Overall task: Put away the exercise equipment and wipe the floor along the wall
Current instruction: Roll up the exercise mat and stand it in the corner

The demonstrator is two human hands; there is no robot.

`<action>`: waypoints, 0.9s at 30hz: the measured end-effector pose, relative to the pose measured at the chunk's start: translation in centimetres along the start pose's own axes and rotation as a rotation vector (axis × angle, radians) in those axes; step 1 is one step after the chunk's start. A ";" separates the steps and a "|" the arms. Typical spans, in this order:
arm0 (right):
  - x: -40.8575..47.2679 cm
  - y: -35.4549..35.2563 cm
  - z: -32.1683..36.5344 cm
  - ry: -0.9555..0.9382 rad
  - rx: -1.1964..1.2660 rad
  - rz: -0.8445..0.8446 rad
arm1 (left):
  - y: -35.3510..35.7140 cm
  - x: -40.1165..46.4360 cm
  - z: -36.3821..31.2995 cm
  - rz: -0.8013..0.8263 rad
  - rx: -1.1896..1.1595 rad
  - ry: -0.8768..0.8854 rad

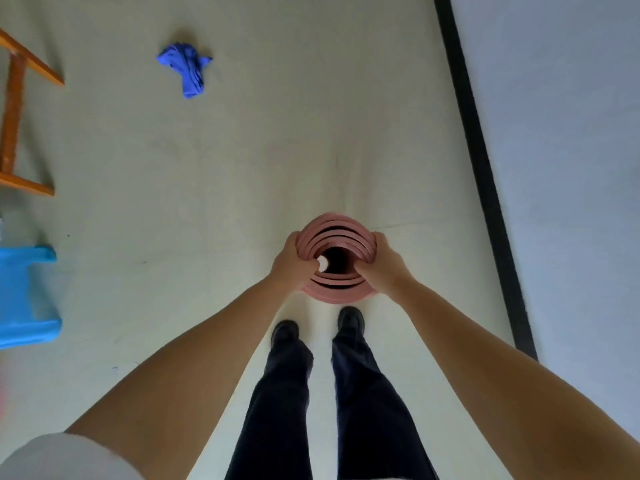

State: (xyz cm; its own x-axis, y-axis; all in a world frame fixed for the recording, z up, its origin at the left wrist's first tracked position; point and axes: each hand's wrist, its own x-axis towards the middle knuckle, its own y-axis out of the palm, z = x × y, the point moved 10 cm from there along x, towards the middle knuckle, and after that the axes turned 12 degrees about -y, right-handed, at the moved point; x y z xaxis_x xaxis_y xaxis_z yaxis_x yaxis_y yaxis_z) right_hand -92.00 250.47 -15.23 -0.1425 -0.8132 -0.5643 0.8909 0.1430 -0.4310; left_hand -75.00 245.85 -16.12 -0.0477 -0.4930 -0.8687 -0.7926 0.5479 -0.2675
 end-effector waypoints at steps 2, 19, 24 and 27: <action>-3.2 0.4 -1.1 0.037 0.024 -0.015 | 1.4 -1.7 1.7 0.044 0.039 -0.011; -37.5 6.9 -13.0 0.414 0.485 -0.737 | 17.1 -17.9 10.5 0.530 0.770 0.247; -49.6 10.2 -19.0 0.514 0.657 -0.976 | 27.3 -25.7 16.1 0.624 1.027 0.373; -57.2 13.0 -23.1 0.572 0.759 -1.090 | 33.2 -30.5 21.6 0.673 1.169 0.419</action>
State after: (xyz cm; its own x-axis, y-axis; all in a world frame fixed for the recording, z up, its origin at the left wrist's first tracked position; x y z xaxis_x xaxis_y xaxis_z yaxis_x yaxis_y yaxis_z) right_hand -82.22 311.90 -4.81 -0.8752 0.0386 -0.4822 0.2121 -0.8654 -0.4541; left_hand -86.73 293.71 -7.49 -0.5480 0.0350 -0.8358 0.3974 0.8900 -0.2233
